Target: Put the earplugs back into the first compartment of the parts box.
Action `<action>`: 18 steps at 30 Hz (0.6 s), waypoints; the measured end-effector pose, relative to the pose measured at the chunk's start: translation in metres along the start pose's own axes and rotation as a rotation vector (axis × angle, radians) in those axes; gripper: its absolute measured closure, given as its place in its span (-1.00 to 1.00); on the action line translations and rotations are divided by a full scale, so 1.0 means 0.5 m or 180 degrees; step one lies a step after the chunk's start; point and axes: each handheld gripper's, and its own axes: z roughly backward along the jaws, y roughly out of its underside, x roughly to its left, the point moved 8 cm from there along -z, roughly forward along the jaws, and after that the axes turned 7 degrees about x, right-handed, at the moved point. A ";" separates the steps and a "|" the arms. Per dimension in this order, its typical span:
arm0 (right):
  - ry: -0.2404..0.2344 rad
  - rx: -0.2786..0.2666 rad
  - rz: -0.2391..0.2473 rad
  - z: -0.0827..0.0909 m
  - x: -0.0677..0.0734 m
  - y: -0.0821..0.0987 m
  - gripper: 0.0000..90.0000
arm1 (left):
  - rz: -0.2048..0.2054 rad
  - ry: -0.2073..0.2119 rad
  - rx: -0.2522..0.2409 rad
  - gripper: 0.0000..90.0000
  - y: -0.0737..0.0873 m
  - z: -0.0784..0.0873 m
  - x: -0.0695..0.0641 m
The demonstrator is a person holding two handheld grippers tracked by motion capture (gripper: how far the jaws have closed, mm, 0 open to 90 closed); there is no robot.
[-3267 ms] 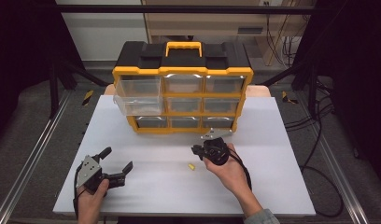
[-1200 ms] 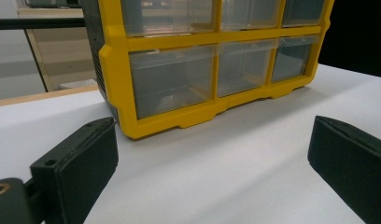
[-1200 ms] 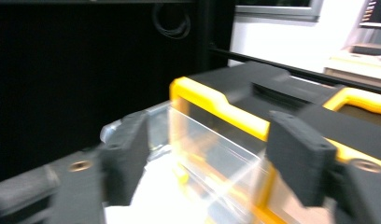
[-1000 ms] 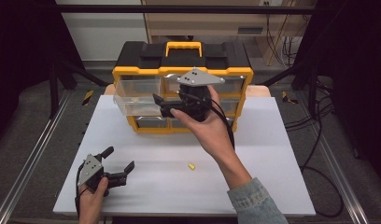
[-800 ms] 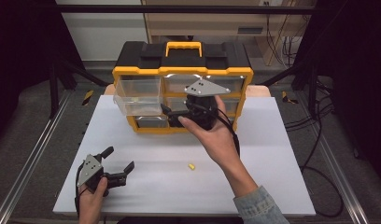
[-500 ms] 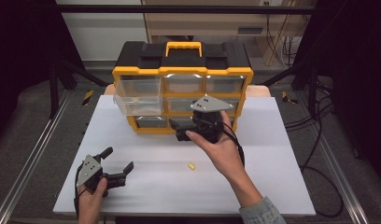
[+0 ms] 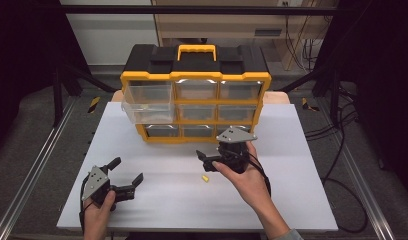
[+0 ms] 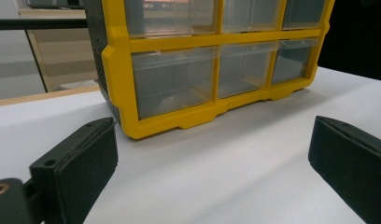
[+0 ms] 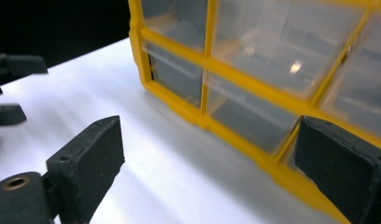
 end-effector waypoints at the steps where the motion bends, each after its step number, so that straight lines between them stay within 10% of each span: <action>1: -0.0003 0.0019 -0.0019 -0.002 -0.003 0.011 -0.79 | -0.0002 -0.0001 0.0006 -0.98 0.000 -0.001 0.000; 18: -0.0092 0.0505 -0.0147 -0.042 -0.010 0.132 -0.82 | -0.0005 0.0027 0.0007 -0.98 -0.001 -0.002 -0.002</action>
